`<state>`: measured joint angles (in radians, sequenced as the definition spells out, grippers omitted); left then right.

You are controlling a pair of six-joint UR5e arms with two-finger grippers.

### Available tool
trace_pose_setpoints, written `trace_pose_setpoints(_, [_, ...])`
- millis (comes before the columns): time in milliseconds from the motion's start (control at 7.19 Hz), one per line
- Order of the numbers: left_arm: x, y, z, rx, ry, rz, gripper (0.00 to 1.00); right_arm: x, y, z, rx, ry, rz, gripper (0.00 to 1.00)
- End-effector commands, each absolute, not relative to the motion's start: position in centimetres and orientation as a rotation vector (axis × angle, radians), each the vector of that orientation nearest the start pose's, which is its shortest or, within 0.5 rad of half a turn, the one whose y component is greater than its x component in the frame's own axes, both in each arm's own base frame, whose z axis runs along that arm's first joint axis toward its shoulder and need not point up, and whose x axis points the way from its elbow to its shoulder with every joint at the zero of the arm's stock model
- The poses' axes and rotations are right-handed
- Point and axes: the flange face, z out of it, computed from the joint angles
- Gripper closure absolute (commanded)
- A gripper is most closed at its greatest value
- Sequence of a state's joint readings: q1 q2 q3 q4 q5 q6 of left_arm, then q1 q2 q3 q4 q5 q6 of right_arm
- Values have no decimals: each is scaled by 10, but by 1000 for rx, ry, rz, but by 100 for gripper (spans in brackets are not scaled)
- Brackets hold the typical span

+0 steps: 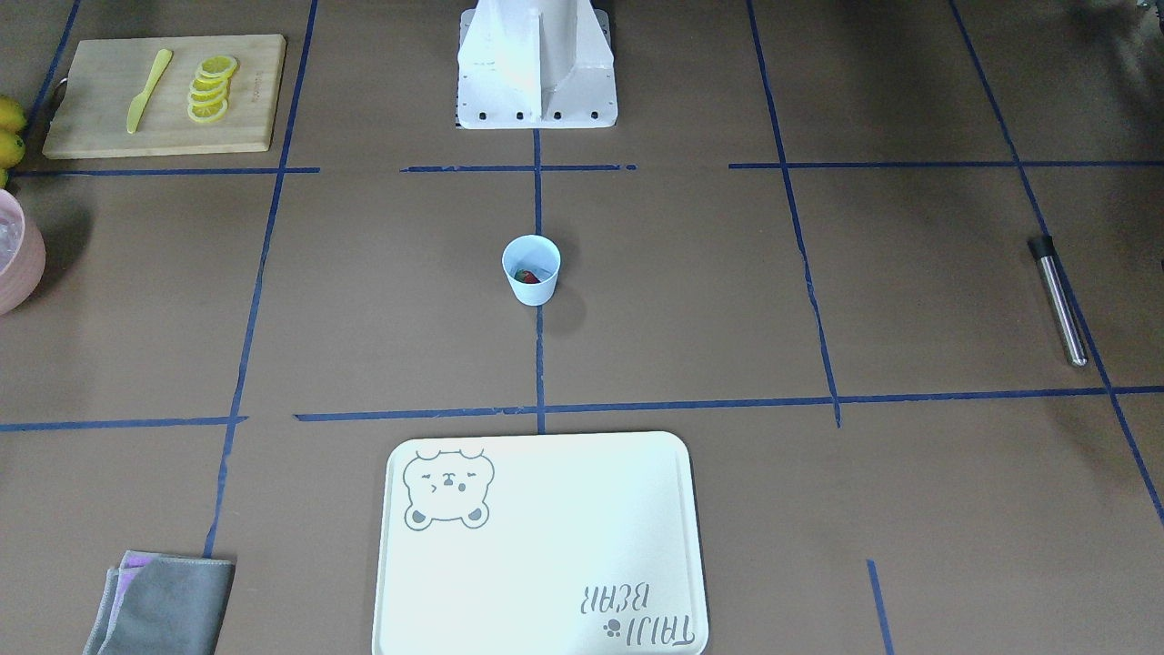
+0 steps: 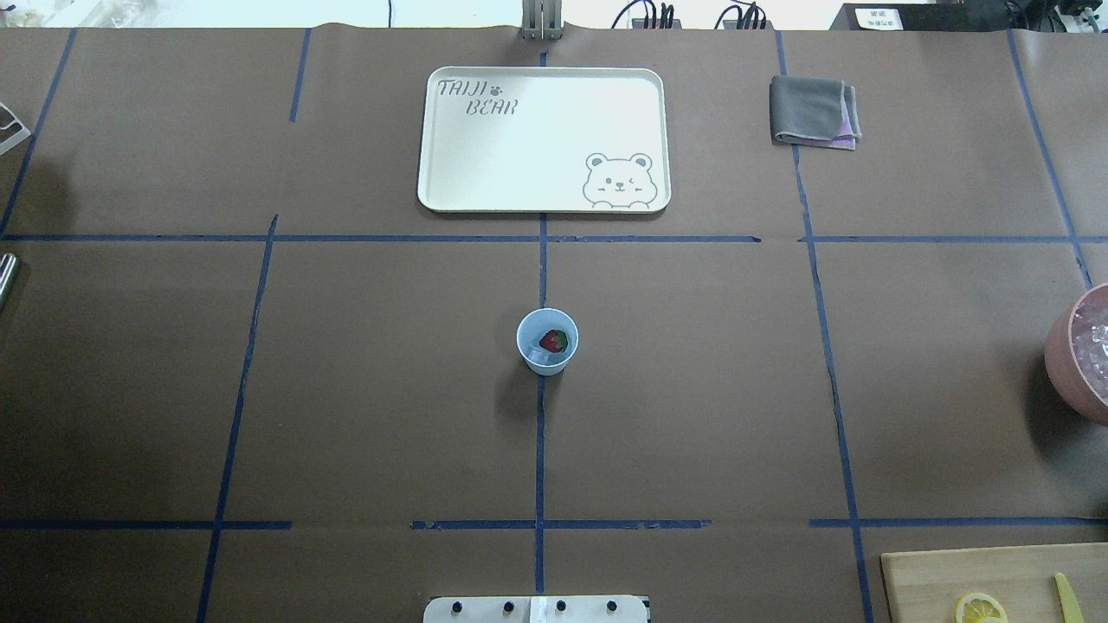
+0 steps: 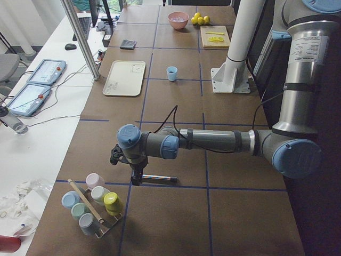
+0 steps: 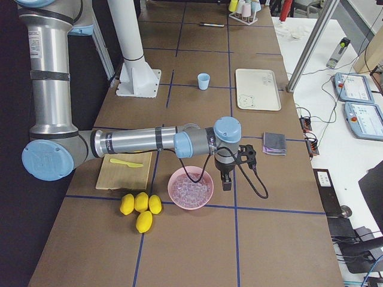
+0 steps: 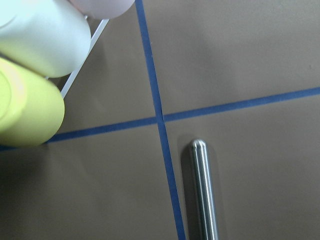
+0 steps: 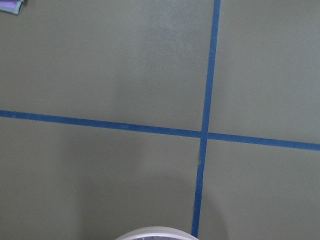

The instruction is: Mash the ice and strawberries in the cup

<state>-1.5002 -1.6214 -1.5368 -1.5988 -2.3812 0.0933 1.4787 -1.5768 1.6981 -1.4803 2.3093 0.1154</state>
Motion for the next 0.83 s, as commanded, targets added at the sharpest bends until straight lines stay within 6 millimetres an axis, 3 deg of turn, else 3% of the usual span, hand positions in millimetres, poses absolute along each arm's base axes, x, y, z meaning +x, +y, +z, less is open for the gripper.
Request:
trace_pose_setpoints(0, [-68,-505,650,21,828,140,0,20,-503,591,122,-767,-56,0])
trace_pose_setpoints(139, [-95,-497,655,11,827,75,0,23,-502,591,123,-781,-50,0])
trace_pose_setpoints(417, [-97,-494,658,-4,825,40,0,34,-497,601,108,-790,-21,0])
trace_pose_setpoints(695, [-97,-496,657,-6,823,17,0,48,-478,628,65,-798,25,0])
